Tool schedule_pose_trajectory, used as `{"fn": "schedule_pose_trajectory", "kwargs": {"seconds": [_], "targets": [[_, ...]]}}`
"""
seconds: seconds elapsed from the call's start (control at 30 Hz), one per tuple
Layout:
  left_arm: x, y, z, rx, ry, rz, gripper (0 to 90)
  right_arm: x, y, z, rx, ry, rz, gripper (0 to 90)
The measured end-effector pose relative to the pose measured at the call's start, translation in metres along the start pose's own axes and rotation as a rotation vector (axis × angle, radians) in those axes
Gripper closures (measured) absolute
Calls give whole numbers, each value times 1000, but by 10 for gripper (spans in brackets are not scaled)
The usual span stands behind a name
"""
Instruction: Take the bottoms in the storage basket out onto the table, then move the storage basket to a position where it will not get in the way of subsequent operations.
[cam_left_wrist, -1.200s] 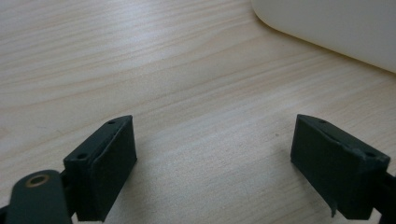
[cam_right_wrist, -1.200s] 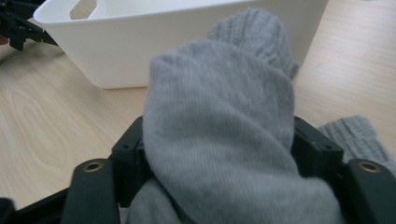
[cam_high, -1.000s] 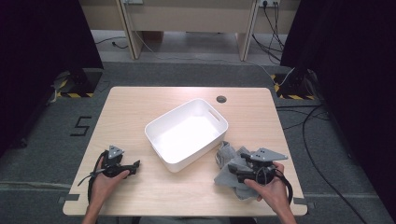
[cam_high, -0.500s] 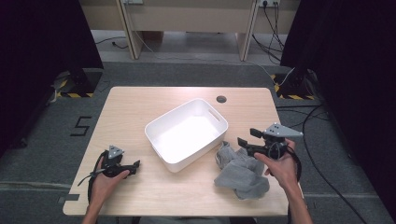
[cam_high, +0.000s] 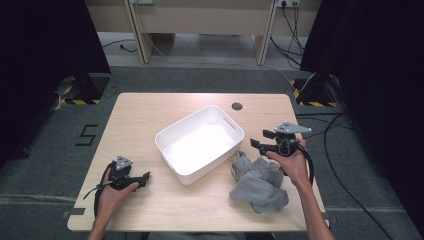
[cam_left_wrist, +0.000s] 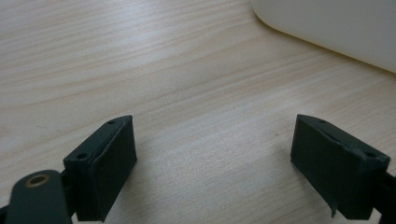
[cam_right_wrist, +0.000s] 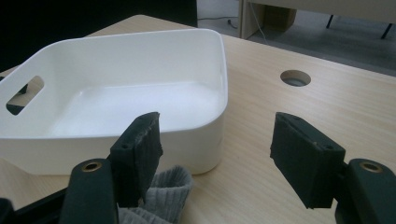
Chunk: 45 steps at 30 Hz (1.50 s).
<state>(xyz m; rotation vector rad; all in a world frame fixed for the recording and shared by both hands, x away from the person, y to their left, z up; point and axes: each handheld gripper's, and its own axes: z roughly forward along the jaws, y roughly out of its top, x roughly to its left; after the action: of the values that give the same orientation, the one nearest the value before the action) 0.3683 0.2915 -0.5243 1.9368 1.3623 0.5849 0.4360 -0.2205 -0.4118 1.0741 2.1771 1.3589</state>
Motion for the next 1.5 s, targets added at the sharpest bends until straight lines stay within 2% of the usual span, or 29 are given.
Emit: {"fn": "schedule_pose_trajectory", "kwargs": {"seconds": [0.37, 0.8, 1.07, 1.13, 1.23, 1.3, 1.33, 1.37, 1.43, 1.47, 1.5], "targets": [[0, 1, 2, 0, 2, -5, 126, -8, -1, 22, 28, 16, 1, 373], [-1, 2, 2, 0, 3, -4, 126, -11, 0, 17, 15, 13, 22, 382], [-1, 1, 2, 0, -3, -1, 128, -9, 0, 25, 31, 23, 8, 387], [-2, 2, 1, 2, -15, 4, 137, -9, 1, 27, 34, 26, -3, 403], [-5, 2, 0, 0, -26, -13, 148, -9, 3, 28, 34, 31, -18, 445], [-13, 3, -2, -15, -52, -6, 166, -10, 4, 29, 38, 27, -22, 478], [-13, 3, -2, -15, -52, -6, 166, -10, 4, 29, 38, 27, -22, 478], [-20, 5, -4, -21, -62, 5, 167, -11, 4, 30, 40, 28, -24, 502], [-25, 5, -6, -27, -66, 9, 167, -12, 4, 31, 42, 29, -23, 514], [-37, 6, -10, -36, -92, 39, 167, -12, 5, 33, 45, 26, -27, 529], [-42, 7, -12, -42, -94, 53, 167, -12, 6, 35, 49, 24, -32, 535]]}}
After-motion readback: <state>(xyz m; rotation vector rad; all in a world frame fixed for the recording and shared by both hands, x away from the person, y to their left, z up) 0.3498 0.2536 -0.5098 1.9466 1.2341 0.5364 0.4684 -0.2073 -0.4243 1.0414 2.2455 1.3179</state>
